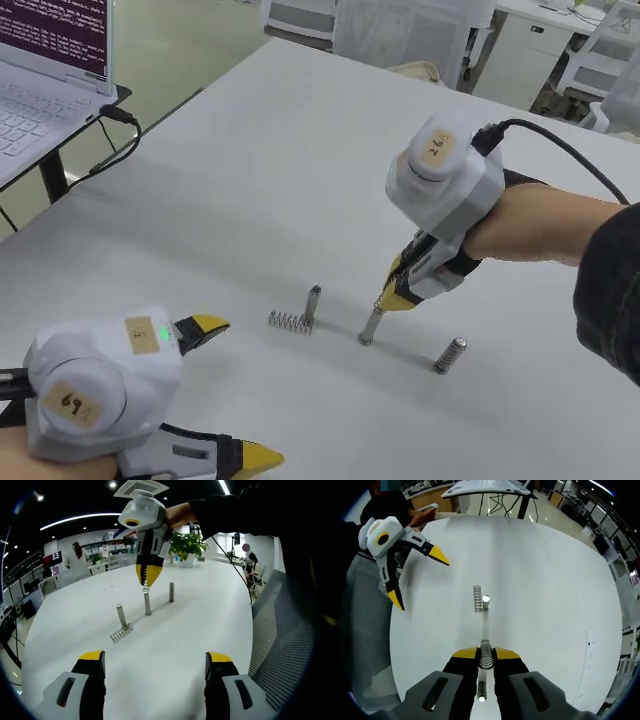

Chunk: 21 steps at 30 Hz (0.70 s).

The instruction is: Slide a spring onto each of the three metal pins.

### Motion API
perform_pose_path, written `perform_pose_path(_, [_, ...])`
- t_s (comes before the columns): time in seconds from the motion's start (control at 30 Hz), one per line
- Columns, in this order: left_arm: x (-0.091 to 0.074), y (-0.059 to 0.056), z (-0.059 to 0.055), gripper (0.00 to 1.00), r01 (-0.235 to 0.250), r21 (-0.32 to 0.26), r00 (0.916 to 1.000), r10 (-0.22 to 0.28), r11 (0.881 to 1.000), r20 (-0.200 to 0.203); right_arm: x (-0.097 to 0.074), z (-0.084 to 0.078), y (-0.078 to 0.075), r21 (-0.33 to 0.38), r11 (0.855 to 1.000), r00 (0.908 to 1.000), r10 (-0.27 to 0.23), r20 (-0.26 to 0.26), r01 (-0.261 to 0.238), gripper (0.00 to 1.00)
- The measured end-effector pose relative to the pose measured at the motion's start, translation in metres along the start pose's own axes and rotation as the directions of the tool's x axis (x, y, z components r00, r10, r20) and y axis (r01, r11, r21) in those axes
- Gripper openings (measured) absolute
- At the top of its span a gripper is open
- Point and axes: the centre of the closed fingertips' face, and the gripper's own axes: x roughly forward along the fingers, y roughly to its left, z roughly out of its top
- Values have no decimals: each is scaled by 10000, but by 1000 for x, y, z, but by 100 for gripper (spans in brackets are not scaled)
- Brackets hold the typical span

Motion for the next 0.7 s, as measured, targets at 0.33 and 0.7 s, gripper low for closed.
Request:
perform_pose_path(0.33, [0, 0, -2, 78, 2, -69, 10000, -2, 10000, -5, 9, -4, -1, 61, 9999, 9998, 132, -148, -131, 9])
perform_pose_path(0.7, [0, 1, -2, 77, -6, -91, 10000, 5, 10000, -23, 30, -6, 1, 157, 9994, 9991, 327, -252, -323, 9])
